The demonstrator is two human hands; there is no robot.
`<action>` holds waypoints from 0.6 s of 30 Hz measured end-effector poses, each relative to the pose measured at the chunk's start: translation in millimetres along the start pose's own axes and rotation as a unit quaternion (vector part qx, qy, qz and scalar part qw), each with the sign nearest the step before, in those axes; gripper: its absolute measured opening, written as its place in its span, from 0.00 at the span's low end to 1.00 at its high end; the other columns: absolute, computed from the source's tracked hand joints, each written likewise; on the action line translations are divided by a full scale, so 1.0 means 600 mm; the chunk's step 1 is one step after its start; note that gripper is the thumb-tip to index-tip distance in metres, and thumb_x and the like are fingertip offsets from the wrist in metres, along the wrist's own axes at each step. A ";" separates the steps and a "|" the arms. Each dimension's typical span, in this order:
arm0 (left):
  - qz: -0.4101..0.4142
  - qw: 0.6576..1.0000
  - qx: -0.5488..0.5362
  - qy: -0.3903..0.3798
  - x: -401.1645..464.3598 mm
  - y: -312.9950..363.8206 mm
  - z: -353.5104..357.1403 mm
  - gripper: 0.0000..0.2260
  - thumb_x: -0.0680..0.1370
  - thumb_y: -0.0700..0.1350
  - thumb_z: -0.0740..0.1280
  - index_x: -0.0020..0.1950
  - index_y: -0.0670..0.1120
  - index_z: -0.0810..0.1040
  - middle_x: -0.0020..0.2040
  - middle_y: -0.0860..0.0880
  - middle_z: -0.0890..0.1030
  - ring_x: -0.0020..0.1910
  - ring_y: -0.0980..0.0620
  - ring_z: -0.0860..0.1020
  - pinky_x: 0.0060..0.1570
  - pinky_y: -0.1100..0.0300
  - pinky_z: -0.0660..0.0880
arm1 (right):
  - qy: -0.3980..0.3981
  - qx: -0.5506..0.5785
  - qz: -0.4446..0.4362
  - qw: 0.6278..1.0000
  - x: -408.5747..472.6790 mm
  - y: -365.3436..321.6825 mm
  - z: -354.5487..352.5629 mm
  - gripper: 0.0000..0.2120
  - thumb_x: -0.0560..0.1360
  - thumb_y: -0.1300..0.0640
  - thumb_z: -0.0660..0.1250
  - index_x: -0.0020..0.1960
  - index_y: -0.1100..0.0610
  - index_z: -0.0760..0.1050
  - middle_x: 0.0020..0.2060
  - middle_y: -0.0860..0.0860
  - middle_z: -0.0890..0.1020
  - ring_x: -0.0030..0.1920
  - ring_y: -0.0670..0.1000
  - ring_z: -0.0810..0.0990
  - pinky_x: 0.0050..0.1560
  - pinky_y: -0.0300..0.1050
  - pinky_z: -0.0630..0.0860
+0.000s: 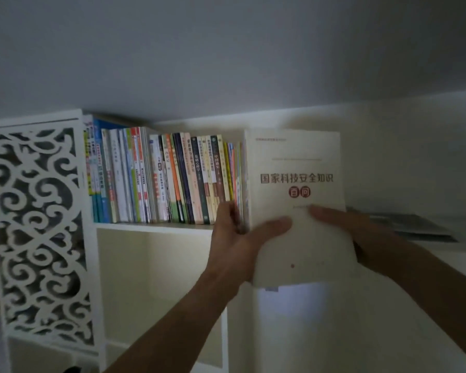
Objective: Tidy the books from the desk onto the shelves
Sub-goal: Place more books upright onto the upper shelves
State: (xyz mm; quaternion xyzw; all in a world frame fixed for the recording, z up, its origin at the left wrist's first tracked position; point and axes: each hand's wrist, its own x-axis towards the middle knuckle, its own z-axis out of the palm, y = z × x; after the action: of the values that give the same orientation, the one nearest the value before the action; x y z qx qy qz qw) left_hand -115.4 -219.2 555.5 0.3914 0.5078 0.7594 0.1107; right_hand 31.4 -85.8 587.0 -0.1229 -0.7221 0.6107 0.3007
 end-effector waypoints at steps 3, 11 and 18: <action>0.099 0.989 0.073 0.078 0.103 0.017 0.045 0.34 0.61 0.53 0.85 0.59 0.53 0.70 0.51 0.54 0.82 0.48 0.54 0.84 0.46 0.54 0.84 | 0.090 -0.083 -0.075 0.990 0.098 -0.054 -0.031 0.32 0.65 0.43 0.77 0.66 0.52 0.77 0.57 0.53 0.84 0.55 0.54 0.85 0.55 0.50 0.80; 0.304 0.870 0.292 0.254 0.240 -0.092 0.110 0.35 0.66 0.61 0.78 0.63 0.46 0.66 0.51 0.51 0.76 0.46 0.54 0.79 0.42 0.60 0.78 | 0.137 -0.093 -0.059 0.984 0.237 -0.022 -0.007 0.19 0.76 0.39 0.67 0.65 0.34 0.68 0.54 0.58 0.82 0.45 0.56 0.83 0.50 0.58 0.83; 0.241 0.855 0.402 0.223 0.269 -0.156 0.103 0.37 0.70 0.67 0.69 0.68 0.44 0.67 0.56 0.50 0.72 0.51 0.55 0.77 0.42 0.65 0.78 | 0.047 -0.134 -0.063 0.988 0.287 0.027 -0.014 0.36 0.73 0.41 0.73 0.72 0.27 0.56 0.57 0.46 0.83 0.48 0.49 0.85 0.32 0.42 0.81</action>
State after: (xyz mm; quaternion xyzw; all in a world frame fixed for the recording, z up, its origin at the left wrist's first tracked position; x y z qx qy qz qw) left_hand -200.9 -42.5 564.1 0.3325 0.6696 0.5587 -0.3591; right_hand -102.9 18.4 621.4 -0.1447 -0.7888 0.4817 0.3534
